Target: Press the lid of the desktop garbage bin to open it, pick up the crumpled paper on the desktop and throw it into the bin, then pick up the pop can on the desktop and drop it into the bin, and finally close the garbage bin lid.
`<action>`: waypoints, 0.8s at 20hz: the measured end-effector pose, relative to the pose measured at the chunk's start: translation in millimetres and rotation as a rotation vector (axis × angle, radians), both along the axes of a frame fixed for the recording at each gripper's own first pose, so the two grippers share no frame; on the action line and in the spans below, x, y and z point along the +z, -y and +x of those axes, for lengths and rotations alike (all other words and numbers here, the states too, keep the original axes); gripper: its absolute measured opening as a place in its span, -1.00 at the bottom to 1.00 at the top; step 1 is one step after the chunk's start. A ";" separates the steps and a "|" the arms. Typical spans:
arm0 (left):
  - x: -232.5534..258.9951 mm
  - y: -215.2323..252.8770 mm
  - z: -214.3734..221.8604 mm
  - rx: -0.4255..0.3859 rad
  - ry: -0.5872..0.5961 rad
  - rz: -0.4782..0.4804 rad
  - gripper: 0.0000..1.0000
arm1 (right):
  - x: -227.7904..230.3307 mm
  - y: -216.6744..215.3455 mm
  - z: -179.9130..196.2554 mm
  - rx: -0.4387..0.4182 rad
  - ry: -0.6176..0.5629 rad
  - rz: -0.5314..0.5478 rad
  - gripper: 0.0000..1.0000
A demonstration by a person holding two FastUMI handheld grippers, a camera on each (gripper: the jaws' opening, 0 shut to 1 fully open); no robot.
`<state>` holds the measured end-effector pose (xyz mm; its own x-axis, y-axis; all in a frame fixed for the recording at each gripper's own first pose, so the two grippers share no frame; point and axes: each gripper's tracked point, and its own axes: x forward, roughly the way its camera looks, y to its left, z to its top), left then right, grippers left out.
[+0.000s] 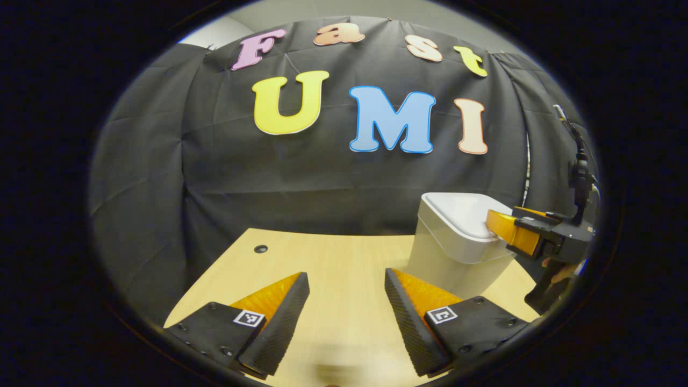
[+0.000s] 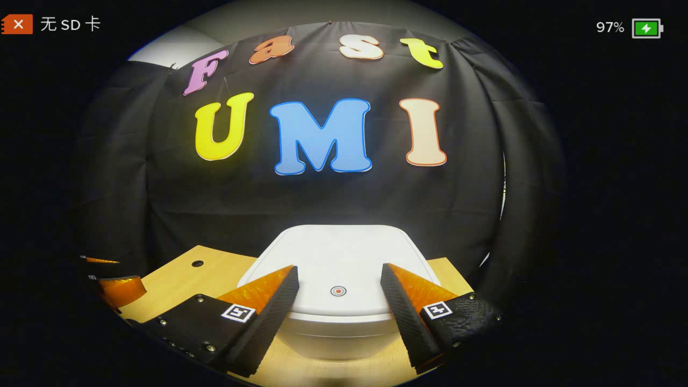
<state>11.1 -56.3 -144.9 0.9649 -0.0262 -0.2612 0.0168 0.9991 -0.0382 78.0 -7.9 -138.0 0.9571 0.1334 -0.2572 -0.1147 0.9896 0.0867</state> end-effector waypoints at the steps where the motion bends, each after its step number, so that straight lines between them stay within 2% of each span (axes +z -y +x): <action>1: -0.7 0.4 0.9 0.000 -0.002 -0.001 0.92 | 2.0 0.5 0.8 0.005 0.004 0.004 0.96; 4: -1.6 0.5 2.2 -0.002 -0.004 0.002 0.92 | 0.6 0.0 -0.6 0.009 -0.009 0.007 1.00; 5: -1.6 0.3 2.8 -0.002 -0.004 0.004 0.92 | 1.7 0.4 0.2 0.006 -0.011 0.004 0.94; 9: 2.2 1.3 8.1 -0.007 0.003 0.003 0.87 | 2.2 0.1 0.8 -0.006 -0.026 0.009 0.94; 13: 13.4 -1.7 14.8 -0.007 0.027 0.006 0.92 | 6.4 -0.2 1.7 -0.018 -0.047 0.048 0.94; 16: 34.5 -6.5 19.8 -0.004 0.068 0.014 0.87 | 29.0 1.8 3.1 -0.029 0.000 0.064 0.94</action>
